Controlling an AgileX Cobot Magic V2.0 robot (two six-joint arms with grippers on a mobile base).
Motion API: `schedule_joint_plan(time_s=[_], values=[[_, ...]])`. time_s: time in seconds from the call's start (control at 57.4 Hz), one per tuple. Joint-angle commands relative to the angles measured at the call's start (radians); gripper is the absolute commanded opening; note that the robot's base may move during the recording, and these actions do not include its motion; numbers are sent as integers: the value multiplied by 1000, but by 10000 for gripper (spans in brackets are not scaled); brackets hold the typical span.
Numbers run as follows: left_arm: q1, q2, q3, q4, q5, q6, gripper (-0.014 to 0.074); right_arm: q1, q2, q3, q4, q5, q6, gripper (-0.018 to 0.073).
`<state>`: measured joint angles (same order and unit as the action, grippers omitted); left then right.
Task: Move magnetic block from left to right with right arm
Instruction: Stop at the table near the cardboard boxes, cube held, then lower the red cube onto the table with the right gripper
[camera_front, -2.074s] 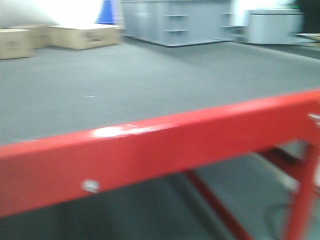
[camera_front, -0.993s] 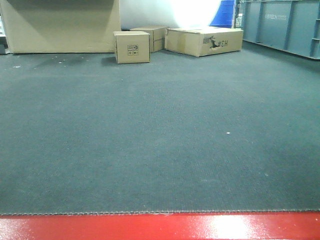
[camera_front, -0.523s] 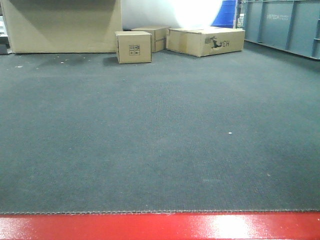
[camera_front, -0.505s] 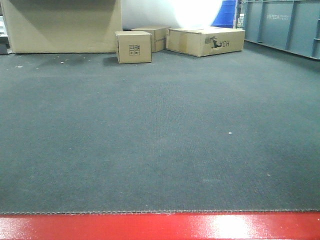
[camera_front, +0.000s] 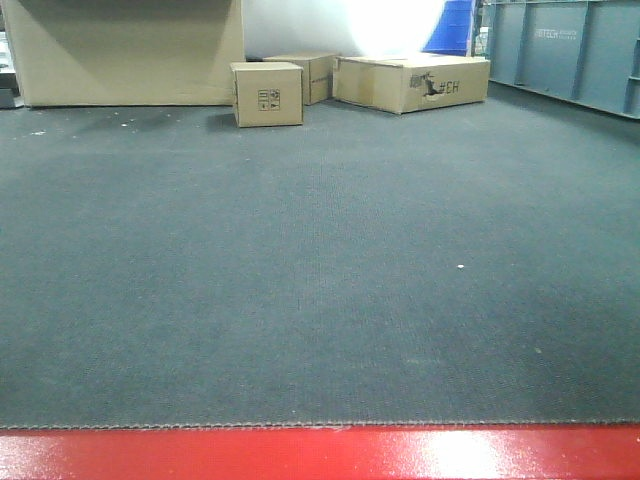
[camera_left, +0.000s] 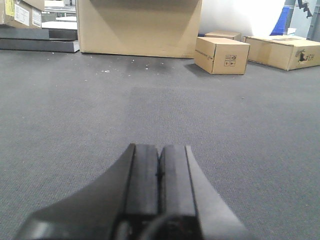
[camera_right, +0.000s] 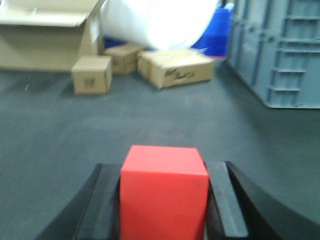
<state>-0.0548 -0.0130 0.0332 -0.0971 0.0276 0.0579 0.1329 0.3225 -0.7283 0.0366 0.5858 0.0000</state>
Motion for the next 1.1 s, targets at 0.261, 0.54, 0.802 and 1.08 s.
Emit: schedule_joint_plan(time_s=[0.261, 0.54, 0.802, 1.08], values=[[1, -9, 7, -5, -85, -6, -126, 248, 560, -329, 81, 57, -102, 215], [1, -9, 7, -5, -85, -6, -126, 351, 961, -551, 81, 180, -100, 215], [1, -9, 7, -5, -85, -6, -126, 378, 1270, -685, 81, 226, -100, 215], [1, -9, 7, -5, -85, -6, -126, 379, 1460, -698, 81, 222, -100, 215]])
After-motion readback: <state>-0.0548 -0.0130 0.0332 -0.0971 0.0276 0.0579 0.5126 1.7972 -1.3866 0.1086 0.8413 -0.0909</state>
